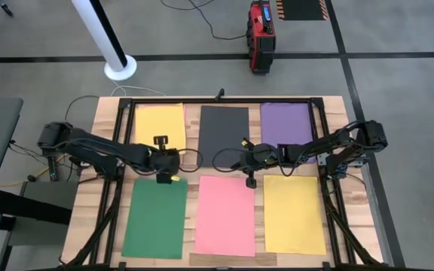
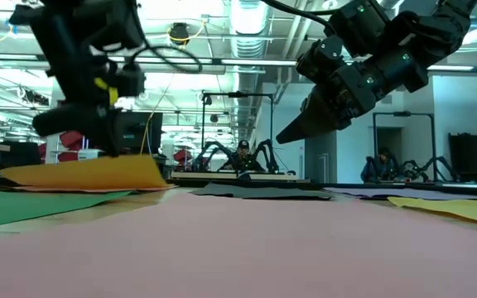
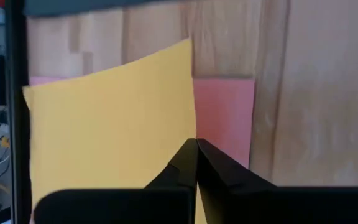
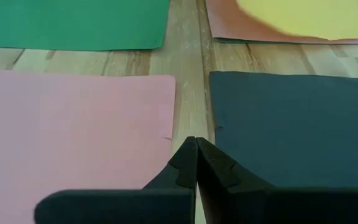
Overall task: Organize paper
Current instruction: Stack the left yellow paper on the other yellow paper
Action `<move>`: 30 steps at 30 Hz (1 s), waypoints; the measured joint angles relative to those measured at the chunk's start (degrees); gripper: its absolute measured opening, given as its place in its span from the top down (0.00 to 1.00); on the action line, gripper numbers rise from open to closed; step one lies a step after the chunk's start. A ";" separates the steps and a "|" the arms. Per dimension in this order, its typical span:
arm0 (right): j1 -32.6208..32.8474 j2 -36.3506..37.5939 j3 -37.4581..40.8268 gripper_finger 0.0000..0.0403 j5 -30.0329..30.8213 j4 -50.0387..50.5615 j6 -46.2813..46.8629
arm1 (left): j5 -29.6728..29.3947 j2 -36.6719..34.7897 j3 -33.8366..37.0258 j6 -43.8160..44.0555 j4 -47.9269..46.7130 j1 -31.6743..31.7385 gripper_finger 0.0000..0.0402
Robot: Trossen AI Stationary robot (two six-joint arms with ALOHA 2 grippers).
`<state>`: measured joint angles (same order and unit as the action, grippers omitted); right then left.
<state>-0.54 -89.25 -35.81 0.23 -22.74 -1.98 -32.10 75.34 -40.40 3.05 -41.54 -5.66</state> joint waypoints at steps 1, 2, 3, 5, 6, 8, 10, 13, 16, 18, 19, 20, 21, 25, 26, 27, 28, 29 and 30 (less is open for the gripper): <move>0.00 0.00 0.00 1.00 0.00 -0.02 0.00 | 0.09 -0.83 -0.40 0.02 -0.04 -0.02 1.00; 0.00 0.00 0.00 1.00 0.00 -0.02 0.00 | 0.15 -1.52 -0.73 0.10 0.04 -0.02 1.00; 0.00 0.00 0.00 1.00 0.01 -0.02 -0.02 | 0.26 -2.21 -1.02 0.49 0.03 -0.02 1.00; 0.00 0.00 0.00 1.00 0.02 -0.03 -0.02 | 0.55 -3.82 -1.51 1.52 -0.07 -0.02 1.00; 0.00 0.00 0.00 1.00 0.02 -0.04 -0.02 | 0.97 -4.60 -1.66 2.10 -0.02 -0.02 1.00; 0.00 0.00 0.00 1.00 0.02 0.00 -0.06 | 1.91 -5.97 -1.83 2.95 -0.08 -0.06 1.00; 0.00 0.00 0.00 1.00 0.02 -0.04 -0.09 | 2.23 -7.46 -1.84 3.22 -0.15 -0.38 1.00; 0.00 0.00 0.00 1.00 0.04 -0.29 -0.22 | 2.26 -9.16 -1.88 3.29 -0.05 -1.03 1.00; 0.00 0.00 -0.25 1.00 0.04 -0.56 -0.22 | 3.43 -9.93 -1.88 3.65 -0.08 -2.08 1.00; 0.00 -0.04 -1.06 1.00 0.04 -0.41 -0.35 | 3.88 -9.95 -1.88 3.69 0.34 -3.17 1.00; 0.00 -0.04 -1.63 1.00 0.04 -0.52 -0.82 | 4.29 -9.86 -1.88 3.69 0.39 -3.79 1.00; 0.00 -0.04 -2.26 1.00 0.06 -0.82 -1.10 | 4.79 -9.71 -1.88 3.75 0.61 -4.41 1.00; 0.00 -0.04 -2.81 1.00 0.07 -1.34 -1.31 | 4.88 -9.50 -1.88 3.87 1.15 -4.97 1.00; 0.10 -0.04 -5.44 0.96 0.13 -3.79 -6.14 | 4.92 -9.34 -1.88 4.89 1.87 -6.65 1.00; 0.19 -0.04 -6.38 0.94 0.38 -3.87 -7.43 | 4.89 -9.37 -1.92 5.24 2.12 -6.95 1.00; 0.20 -0.04 -7.28 0.92 0.93 -3.87 -8.48 | 4.89 -9.34 -2.17 5.51 1.94 -7.17 1.00; 0.20 -0.22 -8.26 0.90 1.53 -3.81 -9.60 | 4.92 -9.34 -2.61 5.66 1.86 -7.40 1.00; 0.20 -0.70 -9.32 0.88 1.57 -3.83 -10.69 | 4.90 -9.34 -3.31 5.79 1.90 -7.55 1.00; 0.15 -1.24 -10.46 0.86 1.59 -3.94 -11.73 | 4.88 -9.34 -4.03 5.77 2.11 -7.78 1.00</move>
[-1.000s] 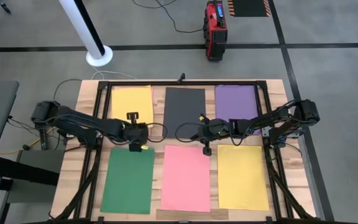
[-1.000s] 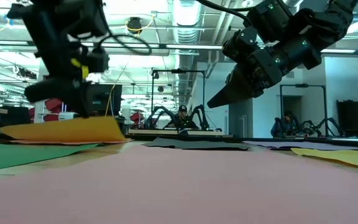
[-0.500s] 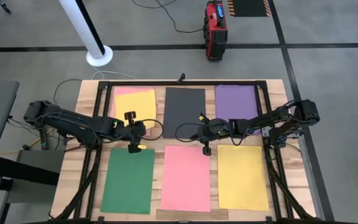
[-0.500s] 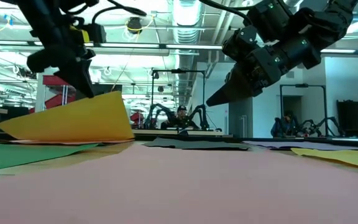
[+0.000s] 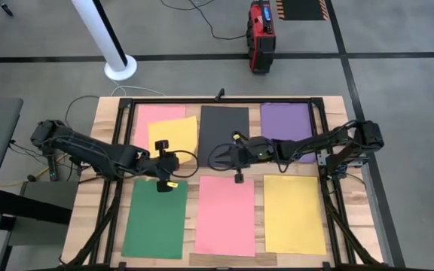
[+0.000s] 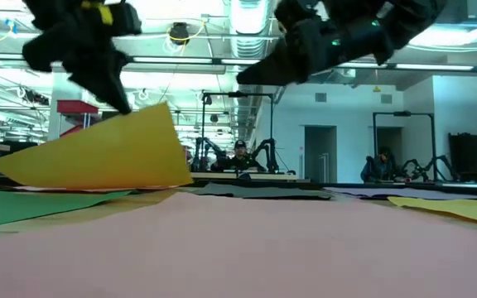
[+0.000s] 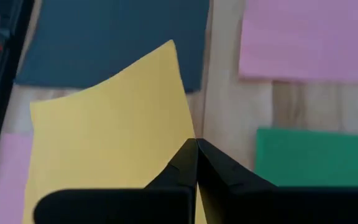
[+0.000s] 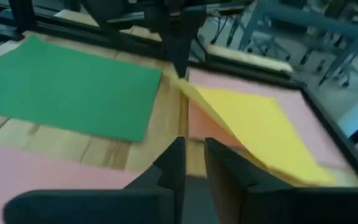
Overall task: Organize paper
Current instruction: Stack the left yellow paper on the other yellow paper
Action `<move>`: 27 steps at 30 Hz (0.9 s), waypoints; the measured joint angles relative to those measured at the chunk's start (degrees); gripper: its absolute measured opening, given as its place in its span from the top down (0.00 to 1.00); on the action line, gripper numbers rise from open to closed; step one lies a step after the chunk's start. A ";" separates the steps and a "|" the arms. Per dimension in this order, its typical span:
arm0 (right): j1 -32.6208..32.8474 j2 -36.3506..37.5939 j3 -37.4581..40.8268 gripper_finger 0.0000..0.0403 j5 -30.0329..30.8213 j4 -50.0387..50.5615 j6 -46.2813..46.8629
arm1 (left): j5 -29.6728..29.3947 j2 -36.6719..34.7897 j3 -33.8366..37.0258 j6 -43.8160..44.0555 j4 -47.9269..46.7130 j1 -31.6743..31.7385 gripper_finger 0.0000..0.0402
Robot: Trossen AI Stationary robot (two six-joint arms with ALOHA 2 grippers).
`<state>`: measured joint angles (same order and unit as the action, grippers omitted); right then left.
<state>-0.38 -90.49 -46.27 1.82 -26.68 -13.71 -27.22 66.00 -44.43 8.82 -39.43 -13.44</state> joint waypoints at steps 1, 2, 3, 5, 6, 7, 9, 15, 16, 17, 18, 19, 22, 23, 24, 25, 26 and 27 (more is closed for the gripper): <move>0.00 -0.70 -0.99 0.84 -0.02 0.08 -0.83 | -0.02 -0.02 -0.77 -0.17 0.15 -0.14 1.00; 0.00 -1.50 -2.09 0.82 -0.02 0.51 -1.42 | -0.03 -0.02 -1.43 -0.53 0.15 -0.24 1.00; 0.00 -2.63 -3.41 0.81 -0.02 0.74 -2.04 | -0.05 -0.02 -2.08 -0.75 0.17 -0.36 1.00; 0.00 -4.75 -5.81 0.79 -0.04 0.95 -3.23 | -0.05 -0.02 -3.20 -0.92 0.14 -0.52 1.00; -0.02 -5.94 -6.89 0.78 -0.06 1.27 -3.79 | -0.05 -0.02 -3.66 -0.95 0.15 -0.66 1.00; -0.02 -7.27 -8.18 0.78 -0.06 1.09 -4.42 | -0.07 -0.04 -4.02 -0.96 0.19 -0.82 1.00; -0.02 -9.53 -10.06 0.77 -0.08 1.50 -4.83 | -0.06 -0.02 -4.38 -1.01 0.05 -1.19 1.00; -0.95 -16.11 -16.72 0.77 -0.12 1.54 -4.84 | -0.07 0.00 -4.60 -0.99 0.21 -2.06 1.00; -1.03 -16.93 -17.55 0.77 -0.12 2.09 -4.84 | -0.07 -0.02 -4.60 -0.97 0.21 -2.21 1.00; -1.36 -17.86 -18.68 0.77 -0.19 2.77 -4.84 | -0.09 -0.02 -4.60 -0.91 0.25 -2.30 1.00; -1.50 -18.81 -19.84 0.77 -0.31 2.88 -4.83 | -0.09 0.00 -4.60 -0.83 0.22 -2.37 1.00; -1.70 -19.65 -20.79 0.77 -0.36 3.29 -4.82 | -0.09 0.00 -4.60 -0.83 0.21 -2.40 1.00; -2.03 -21.68 -23.52 0.77 -0.57 5.35 -4.81 | -0.09 -0.01 -4.60 -0.70 0.12 -2.40 1.00; -2.03 -22.36 -24.42 0.77 -0.58 6.31 -4.80 | -0.10 0.00 -4.60 -0.77 0.12 -2.40 1.00; -2.03 -23.00 -25.40 0.77 -0.63 7.21 -4.86 | -0.12 -0.02 -4.60 -0.81 0.19 -2.40 1.00; -2.03 -23.47 -26.36 0.77 -0.73 8.23 -5.28 | -0.12 -0.02 -4.60 -0.83 0.17 -2.40 1.00; -2.02 -24.02 -27.14 0.78 -0.77 9.60 -5.69 | -0.12 -0.02 -4.60 -0.84 0.18 -2.40 1.00; -1.99 -24.52 -27.94 0.81 -0.79 10.51 -5.94 | -0.12 -0.02 -4.60 -0.83 0.22 -2.40 1.00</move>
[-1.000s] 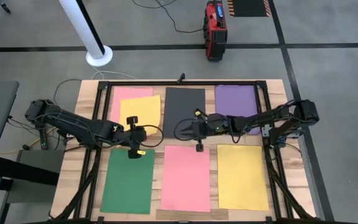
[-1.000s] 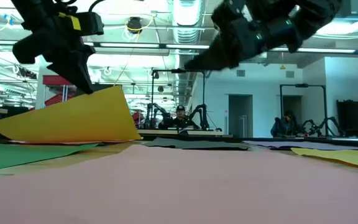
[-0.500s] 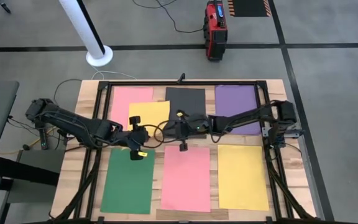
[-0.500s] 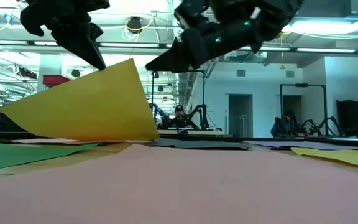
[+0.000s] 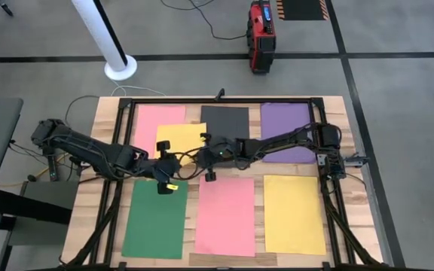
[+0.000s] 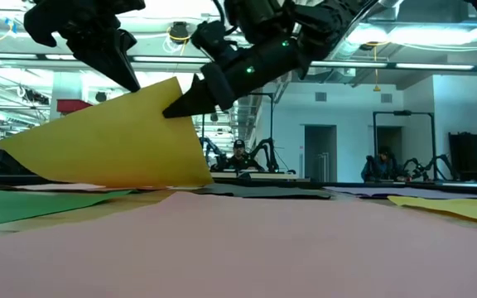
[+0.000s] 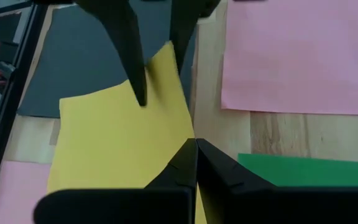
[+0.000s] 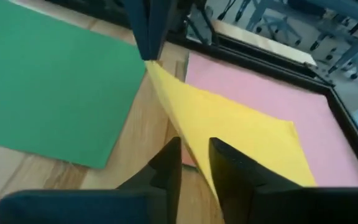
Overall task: Organize paper
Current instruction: Stack the left yellow paper on the other yellow paper
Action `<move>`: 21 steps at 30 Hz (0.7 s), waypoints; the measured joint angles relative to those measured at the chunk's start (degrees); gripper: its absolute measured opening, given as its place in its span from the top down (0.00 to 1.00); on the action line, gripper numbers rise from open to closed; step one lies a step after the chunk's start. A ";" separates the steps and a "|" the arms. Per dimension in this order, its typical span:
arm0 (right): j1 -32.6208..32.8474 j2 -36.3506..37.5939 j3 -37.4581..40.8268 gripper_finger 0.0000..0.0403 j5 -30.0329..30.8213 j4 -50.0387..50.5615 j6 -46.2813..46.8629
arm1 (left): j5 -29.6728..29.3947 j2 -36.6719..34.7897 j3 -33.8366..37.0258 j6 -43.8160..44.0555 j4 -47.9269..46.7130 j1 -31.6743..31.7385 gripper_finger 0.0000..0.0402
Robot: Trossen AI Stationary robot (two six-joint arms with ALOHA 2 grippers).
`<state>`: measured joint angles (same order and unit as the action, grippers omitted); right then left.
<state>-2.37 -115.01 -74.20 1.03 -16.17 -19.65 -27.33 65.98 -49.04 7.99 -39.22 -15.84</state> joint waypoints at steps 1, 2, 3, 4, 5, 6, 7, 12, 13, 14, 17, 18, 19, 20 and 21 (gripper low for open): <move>0.09 -0.50 -0.75 0.84 0.01 0.43 -0.21 | -0.06 0.00 0.00 0.00 0.03 0.00 1.00; 0.17 -0.65 -1.13 0.89 0.01 1.20 -0.36 | -0.34 0.01 0.00 0.06 0.02 0.00 1.00; 0.31 -0.66 -1.17 0.94 0.05 1.57 -0.47 | -1.14 0.02 0.00 0.52 0.06 0.00 1.00; 0.47 -0.64 -1.21 0.97 0.40 1.07 -0.85 | -1.69 0.02 0.00 1.20 0.10 0.00 1.00; 0.51 -0.64 -1.29 0.98 0.77 0.60 -1.09 | -2.47 0.00 0.00 1.81 0.10 0.00 1.00; 0.51 -0.62 -1.30 0.99 0.98 0.19 -1.20 | -2.91 -0.15 0.00 1.96 0.12 0.00 1.00; 0.60 -0.42 -1.30 0.99 1.41 0.06 -1.21 | -3.01 -0.39 0.00 1.97 0.12 -0.02 1.00; 0.90 1.43 -1.30 1.00 3.49 -0.31 -1.19 | -6.25 -2.62 0.00 1.42 0.65 -1.01 1.00; 0.87 1.78 -1.30 1.00 3.69 -0.35 -0.88 | -7.32 -3.49 0.02 1.46 0.89 -1.33 1.00; 0.87 2.11 -1.30 1.00 4.01 -0.58 -0.53 | -8.23 -4.46 0.00 1.46 1.42 -1.59 1.00; 0.87 3.41 -1.30 1.00 5.34 0.05 -0.36 | -10.66 -7.95 0.01 1.46 2.27 -2.42 1.00; 0.87 3.90 -1.30 1.00 5.36 0.08 -0.33 | -11.55 -9.21 0.02 1.38 2.74 -2.67 1.00; 0.87 4.51 -1.30 1.00 5.37 0.43 -0.32 | -12.46 -10.55 0.02 1.23 3.36 -2.99 1.00; 0.90 5.17 -1.30 1.00 5.38 0.89 -0.31 | -13.54 -11.91 0.02 0.79 3.47 -3.29 1.00; 1.00 5.84 -1.30 1.00 5.45 1.15 -0.15 | -14.55 -13.23 0.02 0.42 3.36 -3.62 1.00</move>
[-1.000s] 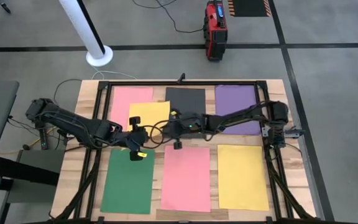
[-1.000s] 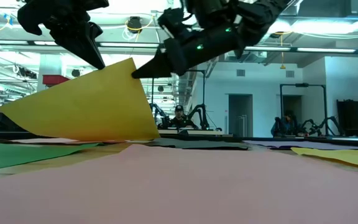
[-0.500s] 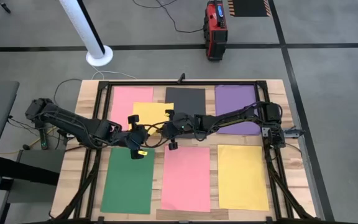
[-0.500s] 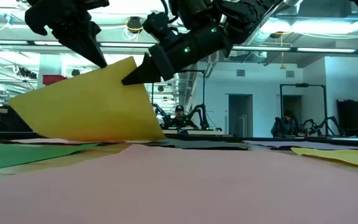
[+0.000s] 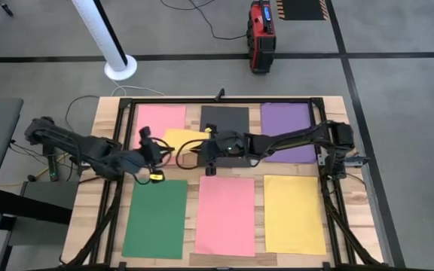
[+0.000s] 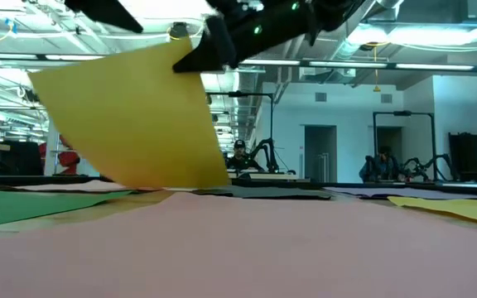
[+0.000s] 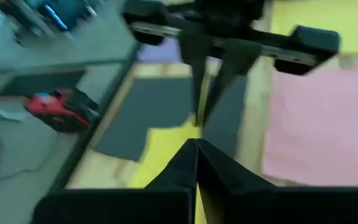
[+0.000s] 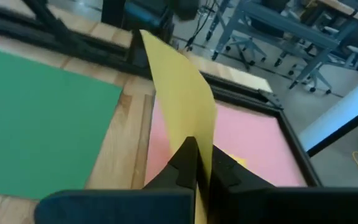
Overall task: Organize paper
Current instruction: Stack the left yellow paper on the other yellow paper
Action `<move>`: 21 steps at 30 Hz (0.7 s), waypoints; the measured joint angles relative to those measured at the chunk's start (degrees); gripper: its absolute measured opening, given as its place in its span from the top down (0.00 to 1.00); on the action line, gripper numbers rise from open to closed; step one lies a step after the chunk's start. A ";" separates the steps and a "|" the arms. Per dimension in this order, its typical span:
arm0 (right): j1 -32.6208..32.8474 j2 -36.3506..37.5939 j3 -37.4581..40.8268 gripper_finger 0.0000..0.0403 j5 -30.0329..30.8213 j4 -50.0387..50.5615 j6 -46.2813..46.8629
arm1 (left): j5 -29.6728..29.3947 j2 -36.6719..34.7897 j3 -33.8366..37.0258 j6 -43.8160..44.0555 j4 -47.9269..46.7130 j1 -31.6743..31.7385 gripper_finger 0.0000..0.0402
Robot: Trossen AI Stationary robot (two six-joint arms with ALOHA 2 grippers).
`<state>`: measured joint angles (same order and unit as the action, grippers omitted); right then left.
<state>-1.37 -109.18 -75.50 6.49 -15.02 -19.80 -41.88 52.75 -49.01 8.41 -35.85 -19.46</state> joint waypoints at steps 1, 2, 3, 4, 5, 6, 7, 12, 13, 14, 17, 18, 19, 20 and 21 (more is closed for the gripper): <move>0.14 0.80 0.00 1.00 0.42 0.41 0.29 | -1.29 -1.12 0.00 -0.52 0.29 -0.23 1.00; 0.39 1.78 0.00 1.00 1.03 1.23 0.53 | -2.61 -2.23 0.00 -1.12 0.64 -0.48 1.00; 0.65 2.74 0.00 1.00 1.73 2.00 0.93 | -3.94 -3.29 0.00 -1.66 0.65 -0.81 1.00; 0.89 3.94 0.00 1.00 2.41 2.86 1.40 | -5.31 -4.36 0.00 -2.01 0.59 -1.14 1.00; 1.24 5.23 0.00 1.00 3.10 4.38 1.73 | -6.75 -5.30 0.00 -2.48 0.64 -1.39 1.00; 1.68 6.56 0.00 1.00 3.85 5.67 2.09 | -8.11 -6.15 0.00 -3.01 0.68 -1.53 1.00; 2.11 7.99 0.00 1.00 4.54 6.52 2.61 | -9.12 -6.92 0.00 -3.57 0.68 -1.65 1.00; 4.55 16.52 0.00 1.00 7.81 13.65 7.86 | -11.49 -9.06 0.00 -5.45 0.61 -1.82 1.00; 5.00 18.17 0.00 1.00 8.63 15.35 9.13 | -11.55 -9.11 0.00 -5.58 0.64 -1.82 1.00; 5.47 19.75 -0.02 1.00 9.43 17.05 10.37 | -11.57 -9.09 0.00 -5.61 0.60 -1.81 1.00; 7.35 24.22 -0.02 1.00 12.82 22.74 13.99 | -11.59 -8.86 0.00 -5.62 0.31 -1.80 1.00; 7.97 25.50 -0.02 1.00 13.70 24.36 15.55 | -11.75 -8.78 0.00 -5.65 0.28 -1.80 1.00; 8.54 26.78 -0.02 1.00 14.51 26.07 17.17 | -12.22 -8.72 0.00 -5.84 0.24 -1.80 1.00; 9.07 27.93 -0.02 1.00 15.00 27.54 18.89 | -12.68 -8.64 0.00 -5.87 0.18 -1.80 1.00; 9.61 28.88 -0.02 1.00 15.46 28.75 20.77 | -13.37 -8.57 0.00 -5.96 0.16 -1.80 1.00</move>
<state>8.24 -80.29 -75.53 21.94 13.73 0.97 -55.25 44.18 -49.01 2.45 -35.69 -21.26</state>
